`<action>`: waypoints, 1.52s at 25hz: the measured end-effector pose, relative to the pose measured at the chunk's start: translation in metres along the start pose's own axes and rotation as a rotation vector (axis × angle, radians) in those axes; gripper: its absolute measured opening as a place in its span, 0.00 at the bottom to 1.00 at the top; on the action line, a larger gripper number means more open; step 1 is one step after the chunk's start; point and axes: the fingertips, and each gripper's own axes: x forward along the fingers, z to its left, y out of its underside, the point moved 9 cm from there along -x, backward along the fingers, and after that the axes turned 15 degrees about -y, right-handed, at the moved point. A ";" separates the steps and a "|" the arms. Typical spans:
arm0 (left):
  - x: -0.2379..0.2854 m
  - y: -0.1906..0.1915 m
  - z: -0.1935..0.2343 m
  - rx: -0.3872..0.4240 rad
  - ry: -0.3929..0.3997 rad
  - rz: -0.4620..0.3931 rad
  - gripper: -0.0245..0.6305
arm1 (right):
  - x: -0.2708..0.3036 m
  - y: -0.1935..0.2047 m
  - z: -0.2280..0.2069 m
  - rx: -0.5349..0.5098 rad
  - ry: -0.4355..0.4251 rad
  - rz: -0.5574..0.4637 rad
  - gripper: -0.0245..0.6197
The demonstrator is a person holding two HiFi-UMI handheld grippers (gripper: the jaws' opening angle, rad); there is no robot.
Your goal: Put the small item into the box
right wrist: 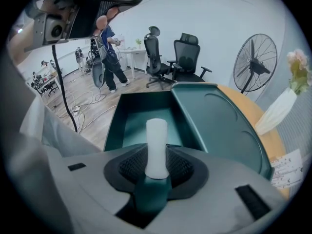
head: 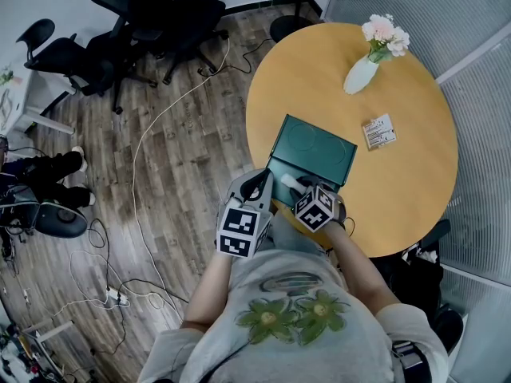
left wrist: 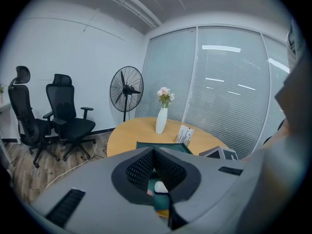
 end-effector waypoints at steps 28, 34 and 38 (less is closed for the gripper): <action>-0.001 0.003 0.007 -0.012 -0.017 0.004 0.03 | -0.004 -0.009 0.002 -0.027 0.026 -0.039 0.29; -0.001 -0.002 0.007 -0.011 -0.012 -0.005 0.03 | -0.034 -0.024 0.006 0.020 0.047 -0.181 0.29; 0.000 -0.006 0.007 -0.011 -0.010 -0.013 0.03 | -0.060 -0.033 0.008 0.055 0.070 -0.303 0.29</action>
